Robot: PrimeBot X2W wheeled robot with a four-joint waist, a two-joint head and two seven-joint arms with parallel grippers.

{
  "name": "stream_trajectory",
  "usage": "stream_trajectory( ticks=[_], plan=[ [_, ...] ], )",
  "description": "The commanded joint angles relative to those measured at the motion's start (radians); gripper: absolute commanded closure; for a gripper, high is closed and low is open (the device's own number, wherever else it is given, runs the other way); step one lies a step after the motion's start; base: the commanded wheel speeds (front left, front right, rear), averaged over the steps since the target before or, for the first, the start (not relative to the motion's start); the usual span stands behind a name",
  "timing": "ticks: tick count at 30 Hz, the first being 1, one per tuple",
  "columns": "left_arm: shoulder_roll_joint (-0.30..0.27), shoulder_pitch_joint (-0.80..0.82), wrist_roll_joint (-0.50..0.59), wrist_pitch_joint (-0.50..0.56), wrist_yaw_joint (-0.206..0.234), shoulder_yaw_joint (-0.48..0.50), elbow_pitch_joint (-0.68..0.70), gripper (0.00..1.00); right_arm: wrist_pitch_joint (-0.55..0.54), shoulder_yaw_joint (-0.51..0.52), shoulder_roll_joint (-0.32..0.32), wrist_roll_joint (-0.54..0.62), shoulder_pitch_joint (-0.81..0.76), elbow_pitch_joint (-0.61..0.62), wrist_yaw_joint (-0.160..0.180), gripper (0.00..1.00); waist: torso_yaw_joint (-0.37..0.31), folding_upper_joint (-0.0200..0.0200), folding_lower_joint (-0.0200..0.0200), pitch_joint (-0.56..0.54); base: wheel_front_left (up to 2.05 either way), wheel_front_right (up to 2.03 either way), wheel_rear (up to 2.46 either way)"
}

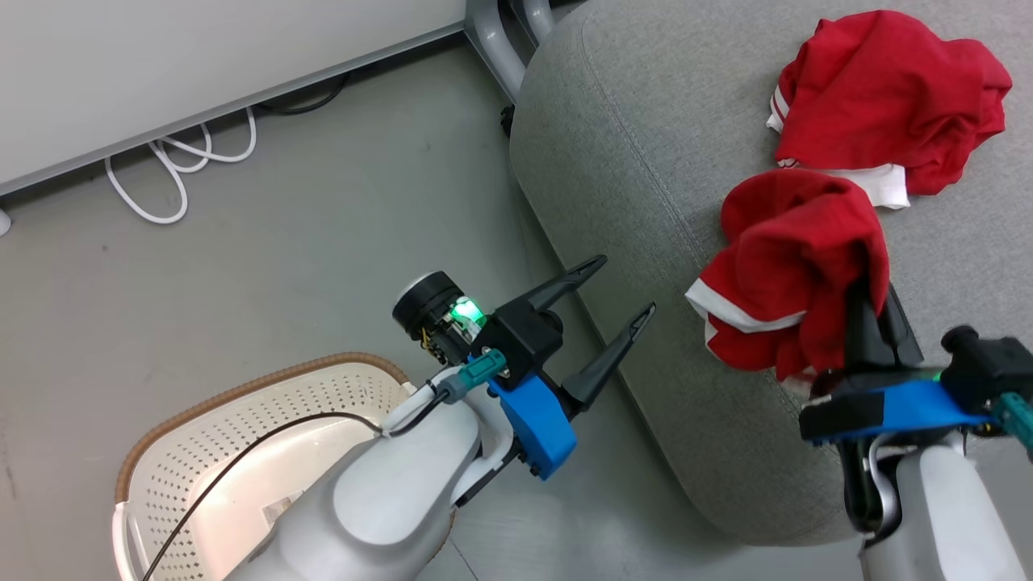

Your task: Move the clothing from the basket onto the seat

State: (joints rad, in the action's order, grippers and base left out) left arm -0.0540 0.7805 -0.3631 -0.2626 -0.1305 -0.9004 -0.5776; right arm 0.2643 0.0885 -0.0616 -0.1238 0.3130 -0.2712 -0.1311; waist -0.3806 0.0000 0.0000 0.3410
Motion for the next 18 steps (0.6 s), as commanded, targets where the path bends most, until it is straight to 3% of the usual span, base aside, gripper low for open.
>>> stream_trajectory(
  ticks=[1,9,18],
  plan=[
    [-0.01,0.012,-0.002,-0.003,0.001,0.009,0.004,0.0,0.0,-0.003,0.004,0.007,0.032,0.015,0.001,1.0,0.001,0.0,0.0,0.007,0.0,0.0,0.0],
    [-0.038,0.04,0.017,-0.003,0.008,0.018,0.006,0.0,0.0,0.014,-0.047,0.004,0.224,0.077,0.001,1.0,0.001,0.0,0.0,0.089,0.0,0.0,0.0],
    [-0.067,0.131,0.049,0.014,0.009,0.012,0.032,0.0,0.0,0.216,-0.181,-0.011,0.478,0.127,0.001,1.0,0.043,0.0,0.0,0.265,0.0,0.0,0.0]
  ],
)
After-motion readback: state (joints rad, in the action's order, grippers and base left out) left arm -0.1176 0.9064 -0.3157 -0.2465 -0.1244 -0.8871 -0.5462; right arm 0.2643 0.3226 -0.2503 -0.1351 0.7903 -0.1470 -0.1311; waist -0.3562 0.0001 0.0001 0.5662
